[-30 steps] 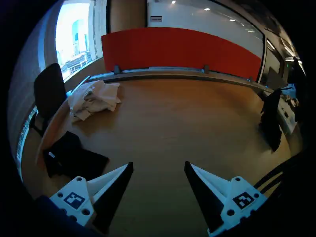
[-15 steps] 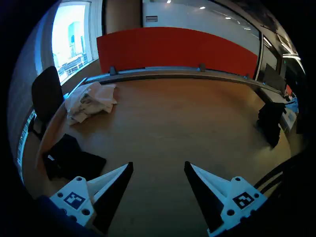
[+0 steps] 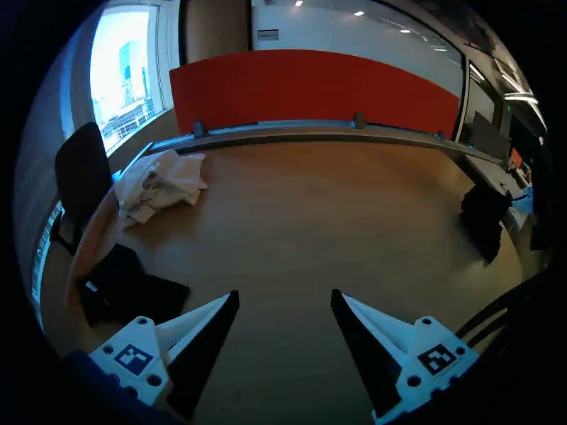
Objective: Fold towel
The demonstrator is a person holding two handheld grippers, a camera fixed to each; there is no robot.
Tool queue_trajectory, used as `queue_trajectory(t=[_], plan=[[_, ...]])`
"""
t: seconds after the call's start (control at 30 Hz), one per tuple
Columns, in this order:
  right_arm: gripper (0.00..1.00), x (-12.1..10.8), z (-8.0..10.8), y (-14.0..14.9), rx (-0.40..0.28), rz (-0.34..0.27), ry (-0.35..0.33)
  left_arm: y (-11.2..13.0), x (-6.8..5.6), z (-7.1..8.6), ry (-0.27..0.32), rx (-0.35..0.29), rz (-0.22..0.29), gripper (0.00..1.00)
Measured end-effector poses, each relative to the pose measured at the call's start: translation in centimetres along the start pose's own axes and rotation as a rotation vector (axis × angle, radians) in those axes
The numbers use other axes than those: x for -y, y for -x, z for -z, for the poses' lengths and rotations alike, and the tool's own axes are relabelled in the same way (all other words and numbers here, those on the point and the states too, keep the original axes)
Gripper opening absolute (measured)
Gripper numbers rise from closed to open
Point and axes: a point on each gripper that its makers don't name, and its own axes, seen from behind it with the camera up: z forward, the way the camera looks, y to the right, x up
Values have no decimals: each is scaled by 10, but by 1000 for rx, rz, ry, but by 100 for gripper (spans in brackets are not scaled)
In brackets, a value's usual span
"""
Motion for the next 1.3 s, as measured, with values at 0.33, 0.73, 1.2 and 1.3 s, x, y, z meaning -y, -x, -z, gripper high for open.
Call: queue_trajectory(t=[0.33, 0.73, 1.2, 1.3], plan=[[5, 5, -18, 45, 74, -73, 4, 3, 3, 2, -10, 4, -3, 97], [5, 8, -37, 72, 124, -141, 5, 2, 2, 1, -16, 8, -8, 97], [5, 14, -51, 86, 144, -195, 5, 1, 1, 1, -20, 10, -10, 97], [5, 15, -51, 86, 142, -197, 7, 1, 2, 0, -21, 10, -10, 97]])
